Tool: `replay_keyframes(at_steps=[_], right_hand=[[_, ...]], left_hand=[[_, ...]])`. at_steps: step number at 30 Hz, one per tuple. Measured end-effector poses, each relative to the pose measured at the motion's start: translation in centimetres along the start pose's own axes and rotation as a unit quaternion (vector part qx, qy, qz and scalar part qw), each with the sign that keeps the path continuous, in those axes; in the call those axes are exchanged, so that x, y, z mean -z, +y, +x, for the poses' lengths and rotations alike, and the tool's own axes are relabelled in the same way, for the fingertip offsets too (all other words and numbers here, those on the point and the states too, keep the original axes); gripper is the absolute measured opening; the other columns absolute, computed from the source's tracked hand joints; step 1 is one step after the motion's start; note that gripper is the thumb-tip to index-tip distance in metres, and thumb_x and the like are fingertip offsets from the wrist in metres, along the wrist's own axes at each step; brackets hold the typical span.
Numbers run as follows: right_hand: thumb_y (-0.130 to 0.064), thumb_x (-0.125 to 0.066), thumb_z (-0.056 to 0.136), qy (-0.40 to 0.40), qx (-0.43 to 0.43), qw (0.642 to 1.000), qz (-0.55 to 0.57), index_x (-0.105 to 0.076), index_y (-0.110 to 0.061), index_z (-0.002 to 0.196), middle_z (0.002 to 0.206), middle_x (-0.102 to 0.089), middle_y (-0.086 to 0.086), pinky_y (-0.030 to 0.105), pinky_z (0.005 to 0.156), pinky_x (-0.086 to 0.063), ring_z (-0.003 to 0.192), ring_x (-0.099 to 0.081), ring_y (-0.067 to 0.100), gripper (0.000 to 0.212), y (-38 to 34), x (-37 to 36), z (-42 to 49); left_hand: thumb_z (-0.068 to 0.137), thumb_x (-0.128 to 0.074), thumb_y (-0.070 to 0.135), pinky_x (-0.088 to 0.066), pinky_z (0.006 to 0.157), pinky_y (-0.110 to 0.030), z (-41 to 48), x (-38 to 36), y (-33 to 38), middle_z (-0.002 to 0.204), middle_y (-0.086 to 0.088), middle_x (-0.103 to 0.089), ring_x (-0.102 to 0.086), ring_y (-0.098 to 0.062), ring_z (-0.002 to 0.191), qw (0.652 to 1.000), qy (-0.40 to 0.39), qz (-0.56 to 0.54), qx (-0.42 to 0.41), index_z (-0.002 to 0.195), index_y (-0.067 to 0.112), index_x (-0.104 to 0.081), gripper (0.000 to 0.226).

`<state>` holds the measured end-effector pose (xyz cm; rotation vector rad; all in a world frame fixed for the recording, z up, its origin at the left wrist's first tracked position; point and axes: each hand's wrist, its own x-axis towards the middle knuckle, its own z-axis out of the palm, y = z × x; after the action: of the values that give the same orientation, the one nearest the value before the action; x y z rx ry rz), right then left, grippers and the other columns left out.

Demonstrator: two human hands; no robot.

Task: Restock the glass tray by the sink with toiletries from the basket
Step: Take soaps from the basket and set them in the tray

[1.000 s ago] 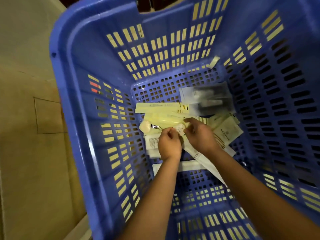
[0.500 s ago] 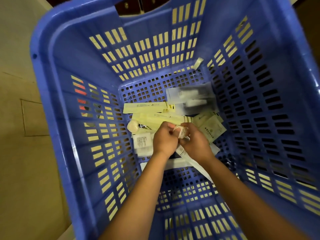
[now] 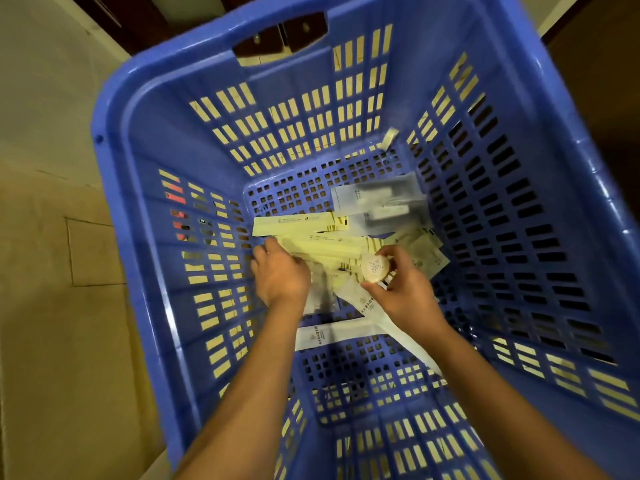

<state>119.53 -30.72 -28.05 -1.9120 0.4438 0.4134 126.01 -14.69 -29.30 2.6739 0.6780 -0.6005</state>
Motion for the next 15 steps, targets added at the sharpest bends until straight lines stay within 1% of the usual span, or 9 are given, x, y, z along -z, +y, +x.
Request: replay_keyframes(at_steps=[2,4,5,6,7,9,10,13,15], right_hand=[[-0.010,-0.071,0.080,0.012,-0.018,0.999,0.031,-0.046,-0.018,0.109,0.091,-0.055,-0.011,0.037,0.079,-0.052,0.092,-0.059,0.019,0.040,0.2,-0.1,-0.1],[-0.005,-0.072,0.078,0.026,-0.042,0.995,0.082,-0.045,-0.021,0.105,0.095,-0.055,-0.010,0.037,0.082,-0.053,0.096,-0.059,0.020,0.041,0.3,-0.5,-0.1],[-0.002,-0.071,0.078,0.035,-0.056,0.991,0.117,-0.045,-0.020,0.104,0.097,-0.056,-0.008,0.034,0.082,-0.053,0.096,-0.058,0.020,0.041,0.4,-0.8,0.0],[0.000,-0.070,0.078,0.044,-0.073,0.983,0.162,-0.046,-0.019,0.104,0.100,-0.057,-0.004,0.028,0.076,-0.053,0.093,-0.058,0.019,0.041,0.3,-1.1,0.0],[0.002,-0.068,0.079,0.055,-0.093,0.970,0.216,-0.046,-0.018,0.105,0.103,-0.059,0.001,0.021,0.067,-0.052,0.088,-0.057,0.017,0.039,0.2,-1.3,-0.1],[0.005,-0.064,0.082,0.073,-0.128,0.940,0.307,-0.047,-0.017,0.106,0.107,-0.060,0.006,0.013,0.048,-0.045,0.076,-0.053,0.013,0.036,0.1,-1.6,-0.3],[0.005,-0.063,0.083,0.080,-0.140,0.931,0.327,-0.047,-0.017,0.106,0.109,-0.060,0.008,0.012,0.045,-0.043,0.072,-0.052,0.013,0.036,0.1,-1.6,-0.4],[0.007,-0.061,0.083,0.074,-0.169,0.914,0.361,-0.048,-0.017,0.106,0.109,-0.061,0.010,0.019,0.047,-0.044,0.061,-0.049,0.014,0.036,0.1,-1.5,-0.6],[0.008,-0.060,0.083,0.067,-0.185,0.908,0.370,-0.049,-0.019,0.103,0.106,-0.061,0.008,0.024,0.052,-0.045,0.056,-0.049,0.014,0.036,0.0,-1.1,-0.7]], left_hand=[[0.092,-0.051,0.016,-0.038,0.099,-0.041,1.0,-0.4,0.0,0.143,-0.015,-0.030,-0.028,-0.033,0.132,0.996,-0.043,0.078,0.008,0.137,0.005,-0.029,0.052],[0.093,-0.052,0.015,-0.039,0.100,-0.041,1.9,-1.3,-0.1,0.146,-0.014,-0.026,-0.026,-0.032,0.134,0.985,-0.078,0.152,0.002,0.141,0.004,-0.023,0.057],[0.093,-0.050,0.014,-0.040,0.099,-0.040,2.2,-1.6,-0.2,0.146,-0.014,-0.026,-0.025,-0.031,0.134,0.980,-0.086,0.181,-0.003,0.142,0.003,-0.021,0.057],[0.094,-0.049,0.014,-0.041,0.097,-0.039,2.5,-1.8,-0.3,0.146,-0.014,-0.026,-0.026,-0.031,0.134,0.974,-0.088,0.207,-0.008,0.142,0.003,-0.021,0.056],[0.095,-0.047,0.014,-0.043,0.095,-0.039,2.7,-2.1,-0.5,0.146,-0.014,-0.026,-0.026,-0.031,0.134,0.970,-0.086,0.228,-0.011,0.142,0.002,-0.021,0.055],[0.097,-0.044,0.012,-0.045,0.093,-0.038,3.1,-2.2,-0.6,0.146,-0.016,-0.027,-0.026,-0.031,0.135,0.967,-0.075,0.244,-0.013,0.143,0.001,-0.019,0.054],[0.098,-0.042,0.011,-0.045,0.094,-0.038,3.1,-2.3,-0.6,0.147,-0.017,-0.027,-0.026,-0.032,0.135,0.967,-0.071,0.243,-0.015,0.144,0.000,-0.016,0.055],[0.099,-0.036,0.006,-0.042,0.098,-0.040,2.9,-2.2,-0.5,0.148,-0.021,-0.026,-0.025,-0.034,0.136,0.969,-0.081,0.235,-0.004,0.146,-0.002,-0.002,0.059],[0.098,-0.036,0.004,-0.040,0.100,-0.040,2.6,-1.8,-0.1,0.148,-0.023,-0.026,-0.025,-0.036,0.136,0.971,-0.089,0.222,0.013,0.146,-0.005,0.001,0.061]])
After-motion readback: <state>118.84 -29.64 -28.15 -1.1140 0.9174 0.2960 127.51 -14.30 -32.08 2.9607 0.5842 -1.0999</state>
